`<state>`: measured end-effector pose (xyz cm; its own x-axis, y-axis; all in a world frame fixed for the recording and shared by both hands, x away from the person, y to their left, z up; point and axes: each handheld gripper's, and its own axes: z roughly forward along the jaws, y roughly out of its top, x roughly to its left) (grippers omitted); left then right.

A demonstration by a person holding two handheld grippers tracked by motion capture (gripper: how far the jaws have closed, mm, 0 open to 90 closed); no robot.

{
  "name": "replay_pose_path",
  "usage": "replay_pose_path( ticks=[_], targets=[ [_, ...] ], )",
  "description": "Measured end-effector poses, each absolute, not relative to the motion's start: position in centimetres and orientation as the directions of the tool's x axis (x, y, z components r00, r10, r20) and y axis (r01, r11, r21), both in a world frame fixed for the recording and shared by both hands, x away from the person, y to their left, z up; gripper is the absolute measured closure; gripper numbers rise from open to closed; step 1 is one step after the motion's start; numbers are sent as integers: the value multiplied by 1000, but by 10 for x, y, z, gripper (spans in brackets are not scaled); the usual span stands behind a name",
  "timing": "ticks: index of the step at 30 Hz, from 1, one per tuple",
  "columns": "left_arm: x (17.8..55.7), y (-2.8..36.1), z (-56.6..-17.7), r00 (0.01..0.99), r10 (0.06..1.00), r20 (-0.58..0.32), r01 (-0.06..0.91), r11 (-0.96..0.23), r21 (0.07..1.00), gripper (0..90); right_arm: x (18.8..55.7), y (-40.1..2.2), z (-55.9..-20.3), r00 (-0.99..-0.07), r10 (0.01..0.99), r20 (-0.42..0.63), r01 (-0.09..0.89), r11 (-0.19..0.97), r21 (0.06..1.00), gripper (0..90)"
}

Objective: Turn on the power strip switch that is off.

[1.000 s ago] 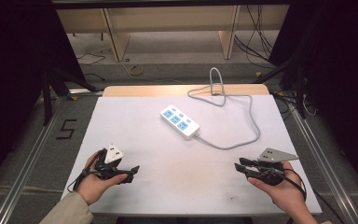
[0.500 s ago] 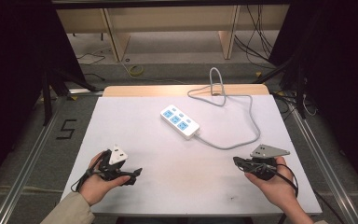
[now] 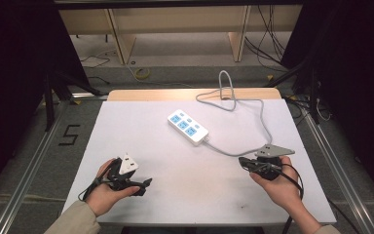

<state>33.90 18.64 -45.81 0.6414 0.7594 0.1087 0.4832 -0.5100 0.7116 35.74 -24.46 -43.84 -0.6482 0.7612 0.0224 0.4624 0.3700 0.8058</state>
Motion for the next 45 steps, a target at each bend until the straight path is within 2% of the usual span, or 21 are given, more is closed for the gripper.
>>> replay_pose_path(
  ticks=[45],
  targets=[
    [338,185,-459,649,753,108,478,-514,712,158,414,-190,-432,-673,740,-6,441,408,800,900]
  ],
)
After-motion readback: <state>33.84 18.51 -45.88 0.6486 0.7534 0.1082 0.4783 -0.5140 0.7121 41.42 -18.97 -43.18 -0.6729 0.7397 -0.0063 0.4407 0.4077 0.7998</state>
